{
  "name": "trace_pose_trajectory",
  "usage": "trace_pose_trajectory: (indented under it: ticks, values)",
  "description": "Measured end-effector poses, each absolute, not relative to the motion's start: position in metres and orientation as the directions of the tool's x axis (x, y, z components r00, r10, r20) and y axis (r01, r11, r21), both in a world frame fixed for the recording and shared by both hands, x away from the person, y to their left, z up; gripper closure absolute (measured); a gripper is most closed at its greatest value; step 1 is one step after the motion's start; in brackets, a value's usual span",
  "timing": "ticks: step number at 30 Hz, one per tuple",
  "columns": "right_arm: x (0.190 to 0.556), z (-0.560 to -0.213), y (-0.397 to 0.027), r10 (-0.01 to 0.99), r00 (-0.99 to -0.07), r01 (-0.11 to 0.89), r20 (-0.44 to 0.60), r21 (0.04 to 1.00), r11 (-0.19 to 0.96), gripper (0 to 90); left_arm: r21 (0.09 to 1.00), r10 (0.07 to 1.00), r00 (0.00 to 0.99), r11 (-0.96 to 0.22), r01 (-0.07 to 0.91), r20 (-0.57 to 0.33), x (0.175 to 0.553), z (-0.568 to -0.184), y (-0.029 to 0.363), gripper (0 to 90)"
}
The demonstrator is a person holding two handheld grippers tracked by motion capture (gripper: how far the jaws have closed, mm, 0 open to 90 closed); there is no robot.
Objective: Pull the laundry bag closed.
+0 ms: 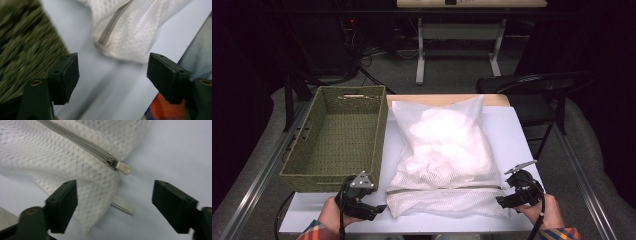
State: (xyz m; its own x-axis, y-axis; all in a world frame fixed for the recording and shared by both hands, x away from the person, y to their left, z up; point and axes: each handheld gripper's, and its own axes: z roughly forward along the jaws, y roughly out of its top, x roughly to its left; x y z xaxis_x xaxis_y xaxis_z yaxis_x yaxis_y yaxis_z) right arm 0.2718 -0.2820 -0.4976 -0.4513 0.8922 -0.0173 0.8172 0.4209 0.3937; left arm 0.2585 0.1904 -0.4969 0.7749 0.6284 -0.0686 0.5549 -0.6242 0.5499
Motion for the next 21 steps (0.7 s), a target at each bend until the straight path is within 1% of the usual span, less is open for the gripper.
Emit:
trace_pose_trajectory:
  ticks: [3, 6, 10, 12, 14, 17, 19, 21]
  values:
    - [0.267, -0.497, -0.287, 0.899, -0.437, 0.820, -0.026, 0.400, 0.410, 13.2, 0.532, 0.649, 0.759, -0.629, 0.567, -0.042, 0.253, -0.495, 0.201, 19.0]
    - [0.263, -0.498, -0.292, 0.908, -0.417, 0.827, -0.038, 0.399, 0.396, 6.5, 0.513, 0.669, 0.743, -0.635, 0.577, -0.007, 0.248, -0.494, 0.212, 16.0]
    - [0.260, -0.500, -0.297, 0.920, -0.388, 0.834, -0.056, 0.403, 0.376, 1.1, 0.480, 0.689, 0.725, -0.637, 0.603, 0.003, 0.246, -0.497, 0.224, 12.8]
    - [0.259, -0.501, -0.300, 0.925, -0.376, 0.837, -0.060, 0.405, 0.367, 0.0, 0.482, 0.710, 0.704, -0.613, 0.626, -0.012, 0.245, -0.499, 0.231, 11.8]
    - [0.258, -0.502, -0.302, 0.927, -0.368, 0.840, -0.066, 0.404, 0.362, 0.0, 0.488, 0.724, 0.690, -0.599, 0.634, -0.008, 0.245, -0.499, 0.239, 11.3]
    - [0.256, -0.504, -0.305, 0.930, -0.363, 0.845, -0.051, 0.403, 0.352, 0.0, 0.504, 0.749, 0.663, -0.580, 0.640, 0.021, 0.243, -0.500, 0.247, 10.5]
    - [0.254, -0.504, -0.307, 0.934, -0.357, 0.846, -0.028, 0.414, 0.336, 0.0, 0.505, 0.749, 0.662, -0.585, 0.634, 0.037, 0.242, -0.501, 0.249, 9.9]
    - [0.254, -0.505, -0.307, 0.933, -0.358, 0.843, -0.032, 0.418, 0.338, 0.0, 0.510, 0.752, 0.657, -0.585, 0.630, 0.051, 0.242, -0.502, 0.250, 9.5]
